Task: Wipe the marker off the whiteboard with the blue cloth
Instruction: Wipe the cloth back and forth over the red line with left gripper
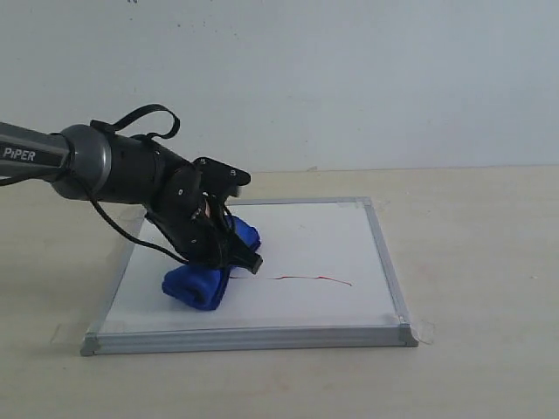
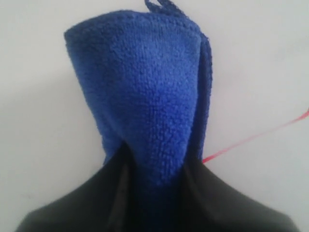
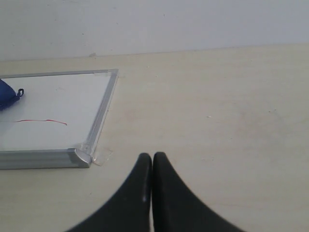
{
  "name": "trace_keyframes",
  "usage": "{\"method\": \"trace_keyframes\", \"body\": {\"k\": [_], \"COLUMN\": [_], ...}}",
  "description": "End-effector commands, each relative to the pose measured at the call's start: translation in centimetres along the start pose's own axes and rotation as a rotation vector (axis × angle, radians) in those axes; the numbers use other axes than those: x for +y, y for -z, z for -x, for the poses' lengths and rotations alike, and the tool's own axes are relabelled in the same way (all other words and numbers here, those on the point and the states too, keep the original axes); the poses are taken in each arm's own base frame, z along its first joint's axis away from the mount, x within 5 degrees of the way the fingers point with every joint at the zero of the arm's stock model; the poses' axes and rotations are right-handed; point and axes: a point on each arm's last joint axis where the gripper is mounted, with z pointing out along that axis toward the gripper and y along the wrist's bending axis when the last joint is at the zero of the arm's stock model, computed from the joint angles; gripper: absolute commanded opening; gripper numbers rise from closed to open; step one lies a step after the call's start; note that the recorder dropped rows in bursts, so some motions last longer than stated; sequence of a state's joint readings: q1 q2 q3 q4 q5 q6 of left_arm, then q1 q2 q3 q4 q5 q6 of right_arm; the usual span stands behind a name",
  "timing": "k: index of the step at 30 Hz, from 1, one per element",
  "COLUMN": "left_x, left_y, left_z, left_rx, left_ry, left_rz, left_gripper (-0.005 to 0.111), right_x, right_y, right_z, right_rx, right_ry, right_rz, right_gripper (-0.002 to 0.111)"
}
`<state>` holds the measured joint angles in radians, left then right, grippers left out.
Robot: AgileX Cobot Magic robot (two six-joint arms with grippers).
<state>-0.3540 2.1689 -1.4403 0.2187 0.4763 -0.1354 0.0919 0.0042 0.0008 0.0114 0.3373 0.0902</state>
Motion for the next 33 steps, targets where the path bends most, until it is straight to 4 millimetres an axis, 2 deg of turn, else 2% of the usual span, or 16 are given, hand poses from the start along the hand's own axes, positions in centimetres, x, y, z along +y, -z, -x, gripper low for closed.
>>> {"method": "trace_keyframes", "body": {"k": [1,5,7,9,13,19,20,22,25,28,30,33], "left_x": [2.6,8.6,10.2,10.2,7.5,0.3,-0.6,-0.9,1.6,6.0,8.1,8.9], "left_y": [-1.8,-2.4,-2.4,-2.3,-2.3,-2.2,-2.3,-2.4,-3.2,-3.8,-3.6,-3.4], "left_z": [-0.8,-1.7,-2.0,-2.0,-0.8,0.8,1.0,1.3,1.2,0.1,-0.8,-1.6], "left_rx": [0.055,0.223,0.278,0.288,0.219,0.131,0.11,0.074,0.086,0.17,0.241,0.323], "left_ry": [0.082,0.201,0.227,0.21,0.187,0.055,0.031,0.022,0.094,0.168,0.215,0.215], "left_rz": [0.082,0.286,0.322,0.315,0.193,-0.099,-0.119,-0.116,-0.019,0.111,0.139,0.152], "left_gripper": [0.004,0.004,0.004,0.004,0.004,0.004,0.004,0.004,0.004,0.004,0.004,0.004], "right_x": [0.0,0.0,0.0,0.0,0.0,0.0,0.0,0.0,0.0,0.0,0.0,0.0], "right_y": [0.0,0.0,0.0,0.0,0.0,0.0,0.0,0.0,0.0,0.0,0.0,0.0], "right_z": [0.1,0.1,0.1,0.1,0.1,0.1,0.1,0.1,0.1,0.1,0.1,0.1], "right_rx": [-0.013,-0.013,-0.013,-0.013,-0.013,-0.013,-0.013,-0.013,-0.013,-0.013,-0.013,-0.013], "right_ry": [-0.002,-0.002,-0.002,-0.002,-0.002,-0.002,-0.002,-0.002,-0.002,-0.002,-0.002,-0.002], "right_rz": [-0.001,-0.001,-0.001,-0.001,-0.001,-0.001,-0.001,-0.001,-0.001,-0.001,-0.001,-0.001], "right_gripper": [0.0,0.0,0.0,0.0,0.0,0.0,0.0,0.0,0.0,0.0,0.0,0.0]}}
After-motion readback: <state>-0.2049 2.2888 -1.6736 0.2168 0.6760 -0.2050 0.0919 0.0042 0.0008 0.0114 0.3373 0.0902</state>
